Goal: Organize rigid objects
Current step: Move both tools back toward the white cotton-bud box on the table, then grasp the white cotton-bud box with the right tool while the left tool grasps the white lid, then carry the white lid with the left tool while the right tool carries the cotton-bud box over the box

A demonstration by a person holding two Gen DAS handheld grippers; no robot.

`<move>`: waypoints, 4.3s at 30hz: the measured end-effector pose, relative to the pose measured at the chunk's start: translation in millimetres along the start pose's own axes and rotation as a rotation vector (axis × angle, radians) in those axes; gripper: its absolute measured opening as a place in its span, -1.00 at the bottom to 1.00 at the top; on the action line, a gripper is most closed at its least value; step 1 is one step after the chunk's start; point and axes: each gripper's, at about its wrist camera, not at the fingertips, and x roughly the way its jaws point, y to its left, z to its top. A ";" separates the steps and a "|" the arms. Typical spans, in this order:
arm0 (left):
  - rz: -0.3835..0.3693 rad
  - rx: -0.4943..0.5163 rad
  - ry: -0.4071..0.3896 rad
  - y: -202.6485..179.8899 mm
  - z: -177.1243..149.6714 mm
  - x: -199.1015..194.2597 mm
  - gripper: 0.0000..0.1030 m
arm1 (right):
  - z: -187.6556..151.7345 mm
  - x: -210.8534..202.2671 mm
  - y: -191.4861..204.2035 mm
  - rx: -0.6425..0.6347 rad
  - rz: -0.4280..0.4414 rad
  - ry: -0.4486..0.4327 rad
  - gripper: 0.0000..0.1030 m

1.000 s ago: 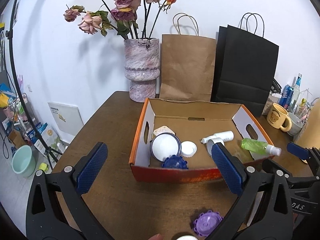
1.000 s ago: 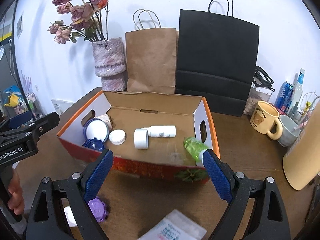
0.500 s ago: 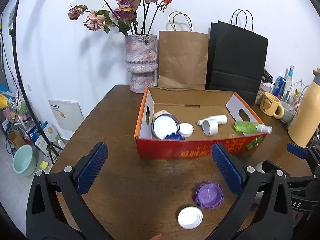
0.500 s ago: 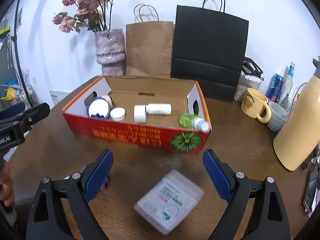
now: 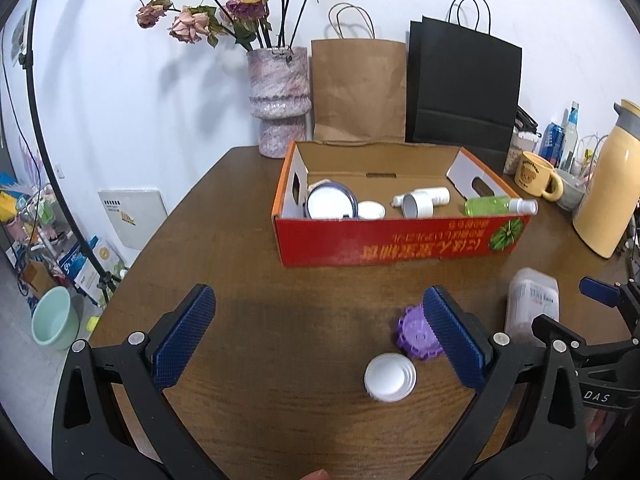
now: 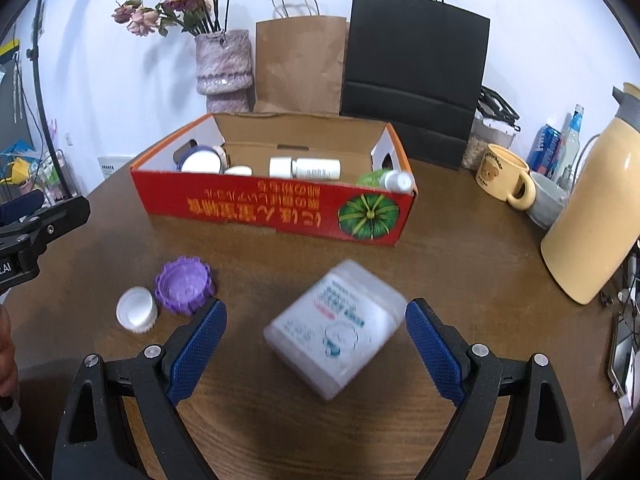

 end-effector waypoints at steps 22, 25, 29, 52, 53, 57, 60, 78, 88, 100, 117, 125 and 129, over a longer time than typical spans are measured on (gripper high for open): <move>0.030 -0.003 0.021 1.4 -27.8 17.9 1.00 | -13.0 38.1 -0.5 0.064 -0.056 0.086 0.83; 0.030 -0.015 0.029 3.4 -28.0 20.1 1.00 | -9.4 45.2 0.7 0.078 -0.076 0.095 0.83; 0.038 -0.019 0.031 3.8 -28.5 20.9 1.00 | -4.6 57.5 1.4 0.101 -0.107 0.116 0.83; 0.036 -0.023 0.042 5.6 -30.4 23.3 1.00 | -8.3 66.0 -21.9 0.107 -0.094 0.130 0.45; 0.035 -0.023 0.042 5.6 -30.4 23.4 1.00 | -8.6 64.6 -23.5 0.111 -0.080 0.124 0.43; 0.037 -0.020 0.045 4.8 -30.7 24.3 1.00 | -9.0 59.5 -21.8 0.107 -0.056 0.094 0.39; 0.037 -0.015 0.049 3.6 -31.0 25.6 1.00 | -8.7 52.9 -18.4 0.094 -0.045 0.058 0.36; -0.041 0.066 0.100 -15.9 -39.0 27.6 1.00 | -17.5 15.1 2.7 0.067 0.010 -0.085 0.35; -0.076 0.096 0.195 -25.3 -49.9 42.2 0.99 | -22.0 7.1 10.7 0.048 0.026 -0.099 0.35; -0.094 0.108 0.259 -30.7 -56.6 55.4 0.36 | -24.8 1.3 15.8 0.033 0.046 -0.114 0.35; -0.116 0.119 0.232 -34.4 -54.6 48.8 -0.29 | -28.3 -5.0 21.4 0.020 0.063 -0.127 0.35; -0.096 0.085 0.201 -29.4 -52.1 41.4 -0.29 | -29.8 -9.0 22.9 0.020 0.068 -0.138 0.35; -0.082 0.065 0.177 -26.2 -48.9 36.1 -0.29 | -29.3 -11.9 23.4 0.021 0.069 -0.147 0.35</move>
